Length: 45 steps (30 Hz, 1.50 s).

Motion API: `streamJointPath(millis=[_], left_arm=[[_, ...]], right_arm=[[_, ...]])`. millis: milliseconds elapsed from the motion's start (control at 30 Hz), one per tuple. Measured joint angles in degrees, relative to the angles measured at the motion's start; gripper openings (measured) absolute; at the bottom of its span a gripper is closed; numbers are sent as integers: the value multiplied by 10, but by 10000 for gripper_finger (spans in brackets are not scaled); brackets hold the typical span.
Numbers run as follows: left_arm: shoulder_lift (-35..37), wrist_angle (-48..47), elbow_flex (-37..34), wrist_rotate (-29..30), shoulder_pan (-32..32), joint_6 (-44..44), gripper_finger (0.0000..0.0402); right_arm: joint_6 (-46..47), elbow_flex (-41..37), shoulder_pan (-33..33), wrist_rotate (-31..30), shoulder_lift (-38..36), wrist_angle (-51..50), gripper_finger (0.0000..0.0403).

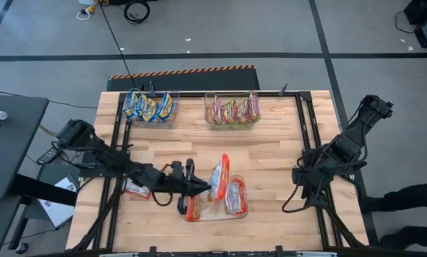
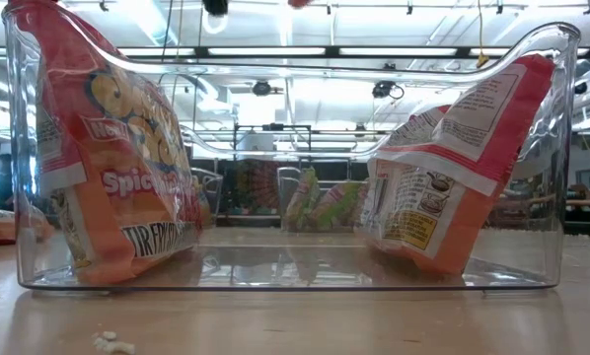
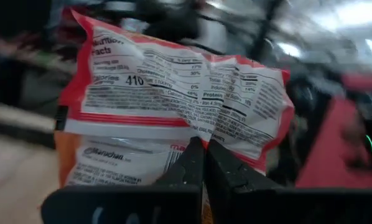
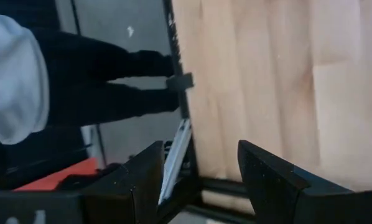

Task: Sort Maruchan noodles
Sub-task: Put the orange noodle pack into the bottom transparent bin

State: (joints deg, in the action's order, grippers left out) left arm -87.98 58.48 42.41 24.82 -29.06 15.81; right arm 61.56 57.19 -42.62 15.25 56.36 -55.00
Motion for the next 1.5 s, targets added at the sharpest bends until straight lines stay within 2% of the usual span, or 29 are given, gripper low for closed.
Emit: streamJointPath(millis=[100,200,300,533,667,800,867,1000,1133,1267,1500], left_arm=[[16,-61,23,-70,-8,-101,8],[28,-184,43,-75,-13,-105,8],[25,-249,52,-51,-5,-75,7],[-28,-220,51,-4,6,-40,7],[-72,-220,58,65,-2,9,7],[-130,-237,113,108,-14,65,7],[-157,-289,155,116,-17,93,7],[-189,-382,217,112,-15,124,7],[-188,-406,219,107,-13,151,7],[-201,-408,219,72,-4,147,16],[-223,-427,219,-10,28,149,60]], right_arm=[[15,0,0,9,-7,1,209],[18,0,1,-8,-9,1,208],[18,0,5,-23,-7,1,208],[-8,0,10,-83,-2,0,208],[-17,0,17,-113,-2,0,208],[-17,0,27,-125,-2,0,208],[-14,0,31,-134,-2,0,208],[-11,0,35,-143,-2,0,208],[-23,0,35,-144,-2,0,208],[-35,0,35,-144,-2,0,208],[-26,0,35,-143,-2,0,208]])
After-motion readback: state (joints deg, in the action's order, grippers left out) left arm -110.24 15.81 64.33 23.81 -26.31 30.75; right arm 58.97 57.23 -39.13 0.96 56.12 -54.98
